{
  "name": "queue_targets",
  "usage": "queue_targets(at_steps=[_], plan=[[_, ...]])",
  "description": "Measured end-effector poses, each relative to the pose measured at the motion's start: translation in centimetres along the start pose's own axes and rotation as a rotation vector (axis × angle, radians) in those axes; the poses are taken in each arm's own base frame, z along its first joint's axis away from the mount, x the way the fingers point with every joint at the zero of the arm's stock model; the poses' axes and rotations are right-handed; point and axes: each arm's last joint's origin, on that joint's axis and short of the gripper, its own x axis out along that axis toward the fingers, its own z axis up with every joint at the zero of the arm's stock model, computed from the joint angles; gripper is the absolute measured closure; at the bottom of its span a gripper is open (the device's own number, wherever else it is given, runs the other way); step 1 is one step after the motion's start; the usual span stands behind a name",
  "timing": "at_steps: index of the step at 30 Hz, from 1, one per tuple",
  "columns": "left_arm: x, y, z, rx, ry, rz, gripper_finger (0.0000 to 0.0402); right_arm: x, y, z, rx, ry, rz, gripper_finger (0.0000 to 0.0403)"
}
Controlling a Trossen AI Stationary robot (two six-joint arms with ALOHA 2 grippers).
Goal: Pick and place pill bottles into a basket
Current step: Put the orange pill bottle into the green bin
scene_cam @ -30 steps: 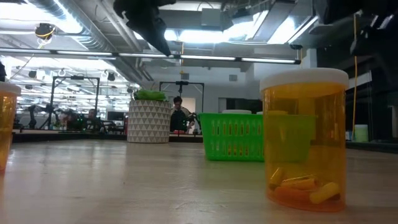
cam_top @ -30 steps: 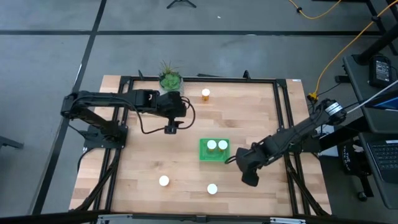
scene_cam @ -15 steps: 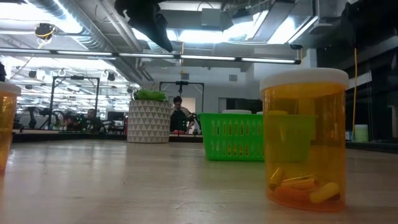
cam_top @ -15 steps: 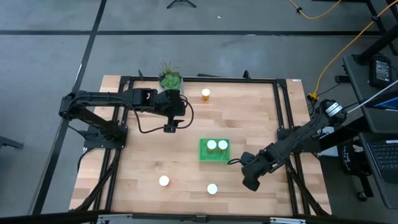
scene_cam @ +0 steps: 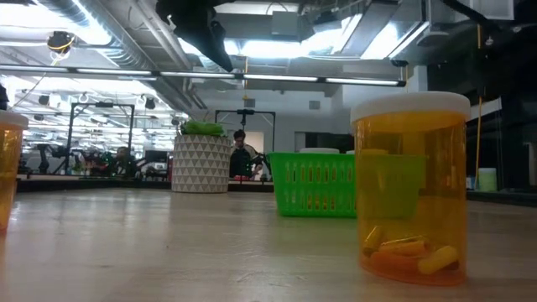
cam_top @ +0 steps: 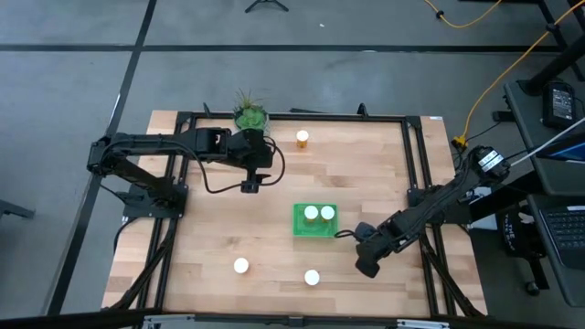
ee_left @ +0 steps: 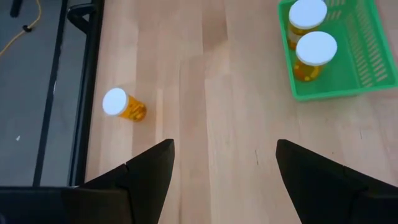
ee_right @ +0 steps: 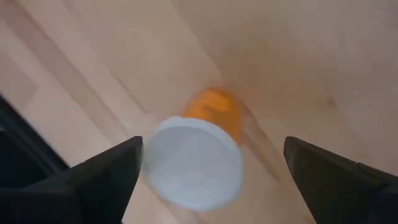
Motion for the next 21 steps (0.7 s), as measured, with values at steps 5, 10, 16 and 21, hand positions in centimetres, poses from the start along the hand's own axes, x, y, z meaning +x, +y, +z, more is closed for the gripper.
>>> queue_targets(at_steps=[5, 10, 16, 21], plan=[[0.01, 0.01, 0.03, 0.006, -0.003, 0.000, 0.0125, -0.01, 0.12, 0.03, -0.006, -0.003, 0.012, 0.0015], [0.02, 0.07, 0.27, 0.004, -0.027, 0.007, 0.0125, -0.01, 0.13, 0.04, -0.005, -0.004, 0.013, 0.0020], [0.01, 0.10, 0.37, 0.003, -0.038, 0.010, 0.0125, -0.01, 0.31, 0.08, -0.004, -0.008, 0.031, 0.0058], [0.01, 0.10, 0.37, 0.003, -0.037, 0.010, 0.0125, -0.02, 0.38, 0.07, -0.005, 0.000, 0.041, 0.0101]])
